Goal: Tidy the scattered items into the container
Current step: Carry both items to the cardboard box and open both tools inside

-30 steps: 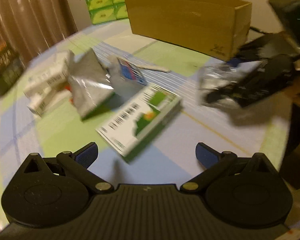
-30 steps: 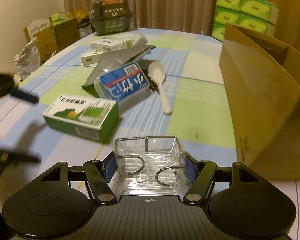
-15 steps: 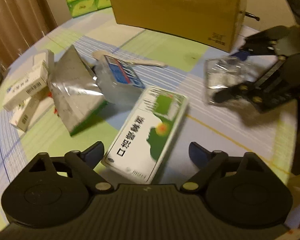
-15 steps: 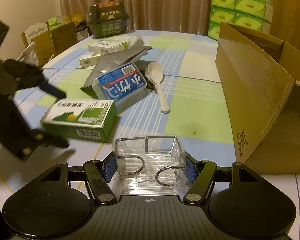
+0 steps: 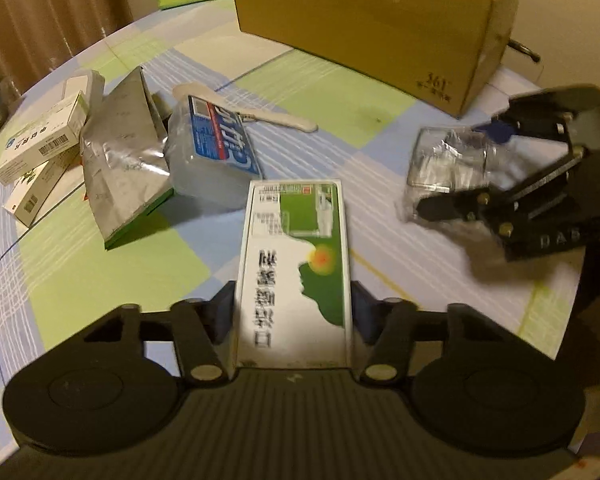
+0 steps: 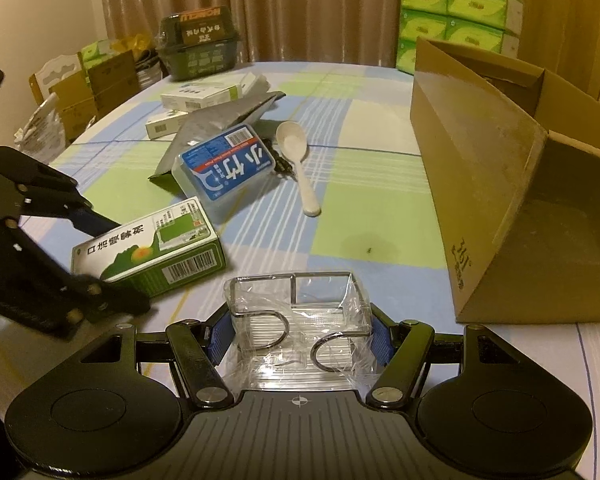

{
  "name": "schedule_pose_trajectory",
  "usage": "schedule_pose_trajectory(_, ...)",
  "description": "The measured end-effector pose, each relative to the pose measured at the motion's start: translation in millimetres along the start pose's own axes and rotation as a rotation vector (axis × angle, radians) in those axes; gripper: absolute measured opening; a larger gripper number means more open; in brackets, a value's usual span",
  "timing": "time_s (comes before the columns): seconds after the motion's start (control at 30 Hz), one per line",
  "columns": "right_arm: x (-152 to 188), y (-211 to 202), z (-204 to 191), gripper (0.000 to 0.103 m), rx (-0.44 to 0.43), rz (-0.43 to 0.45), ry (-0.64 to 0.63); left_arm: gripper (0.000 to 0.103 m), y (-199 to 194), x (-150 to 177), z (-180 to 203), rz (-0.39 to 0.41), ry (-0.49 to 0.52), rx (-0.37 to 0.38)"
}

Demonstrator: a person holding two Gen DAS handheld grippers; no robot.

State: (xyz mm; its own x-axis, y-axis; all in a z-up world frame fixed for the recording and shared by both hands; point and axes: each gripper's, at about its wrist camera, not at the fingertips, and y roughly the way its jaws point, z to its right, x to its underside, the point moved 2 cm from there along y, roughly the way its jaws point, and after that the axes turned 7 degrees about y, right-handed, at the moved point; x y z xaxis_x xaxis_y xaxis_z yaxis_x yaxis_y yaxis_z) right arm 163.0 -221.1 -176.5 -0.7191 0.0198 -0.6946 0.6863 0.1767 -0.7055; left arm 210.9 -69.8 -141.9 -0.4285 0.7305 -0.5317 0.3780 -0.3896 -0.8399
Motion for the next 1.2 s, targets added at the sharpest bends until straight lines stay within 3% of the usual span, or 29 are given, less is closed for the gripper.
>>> schedule_pose_trajectory(0.23,-2,-4,-1,0.064,0.002,0.011,0.010,0.051,-10,4,5,0.005,-0.086,-0.026)
schedule_pose_trajectory(0.47,-13,-36,-7,0.064,-0.003,0.084,0.002,0.051,-42,-4,12,0.051,-0.149,-0.065)
schedule_pose_trajectory(0.93,-38,-111,12,0.064,0.043,0.246,0.021,0.051,-81,-53,33,0.138,-0.117,-0.114)
schedule_pose_trajectory(1.2,-77,-152,46,0.064,0.091,0.385,0.052,0.051,-96,-113,43,0.242,-0.091,-0.097)
